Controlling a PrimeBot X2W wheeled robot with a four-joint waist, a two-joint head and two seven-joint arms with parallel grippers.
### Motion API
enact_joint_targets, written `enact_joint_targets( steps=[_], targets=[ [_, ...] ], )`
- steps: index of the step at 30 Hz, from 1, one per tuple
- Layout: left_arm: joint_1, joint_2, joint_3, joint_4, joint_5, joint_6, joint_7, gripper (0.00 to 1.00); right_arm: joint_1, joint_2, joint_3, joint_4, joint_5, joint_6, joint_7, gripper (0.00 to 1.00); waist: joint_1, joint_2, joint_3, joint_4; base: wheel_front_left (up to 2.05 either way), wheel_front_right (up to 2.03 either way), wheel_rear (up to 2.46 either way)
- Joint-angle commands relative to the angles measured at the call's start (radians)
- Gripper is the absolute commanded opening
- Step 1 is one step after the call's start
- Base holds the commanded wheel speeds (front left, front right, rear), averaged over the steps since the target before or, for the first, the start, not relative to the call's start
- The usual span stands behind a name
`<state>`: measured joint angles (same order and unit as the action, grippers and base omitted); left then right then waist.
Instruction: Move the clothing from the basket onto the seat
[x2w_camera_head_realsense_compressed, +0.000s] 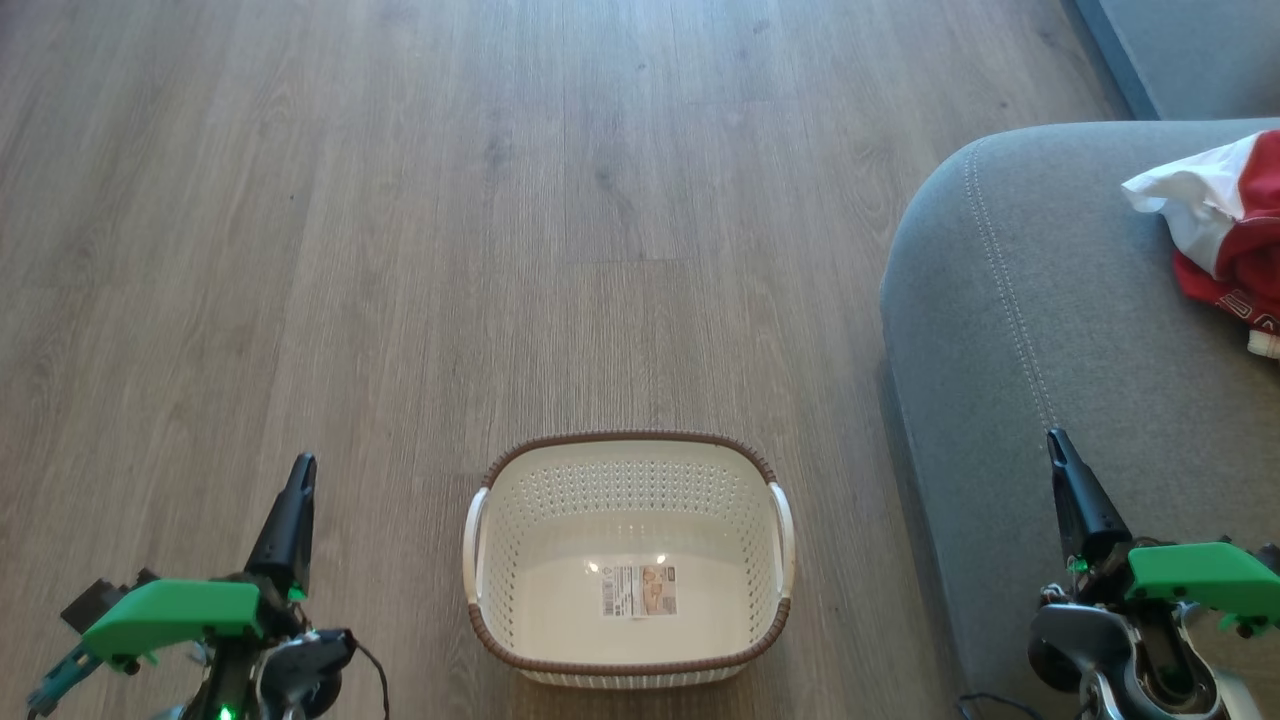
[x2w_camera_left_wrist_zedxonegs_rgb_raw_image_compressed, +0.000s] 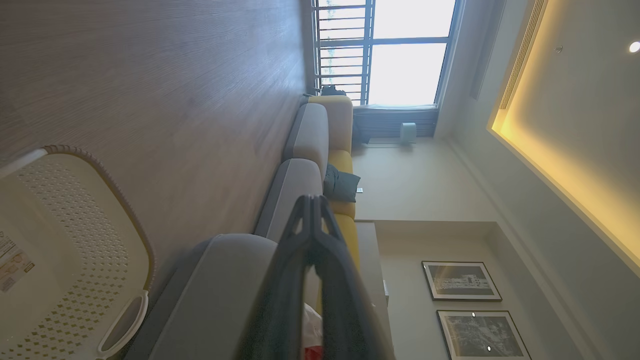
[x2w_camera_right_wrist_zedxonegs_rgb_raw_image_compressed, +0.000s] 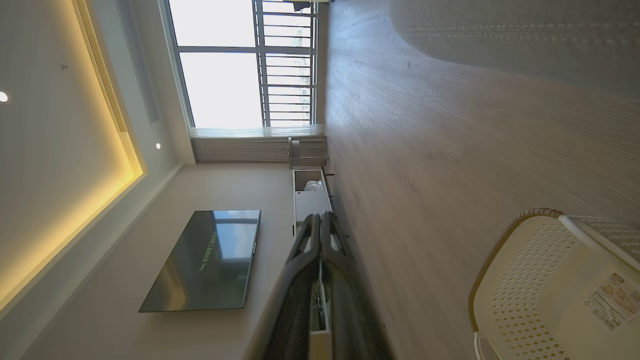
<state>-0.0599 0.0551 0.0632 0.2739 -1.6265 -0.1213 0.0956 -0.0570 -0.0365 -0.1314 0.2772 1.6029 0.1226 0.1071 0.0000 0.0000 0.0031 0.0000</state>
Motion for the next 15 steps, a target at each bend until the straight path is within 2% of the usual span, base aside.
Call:
enact_joint_targets(
  steps=[1,15],
  targets=[
    [-0.047,0.007,0.034,-0.029,0.004,-0.009,0.004,0.0,-0.051,-0.014,0.018,-0.032,0.006,0.008,0.006,0.0,0.0,0.0,0.0,0.0,0.0,0.0,0.0],
    [-0.047,0.005,0.037,-0.029,0.007,-0.009,0.007,0.0,-0.051,-0.014,0.018,-0.032,0.006,0.008,0.006,0.0,0.0,0.0,0.0,0.0,0.0,0.0,0.0]
  ],
)
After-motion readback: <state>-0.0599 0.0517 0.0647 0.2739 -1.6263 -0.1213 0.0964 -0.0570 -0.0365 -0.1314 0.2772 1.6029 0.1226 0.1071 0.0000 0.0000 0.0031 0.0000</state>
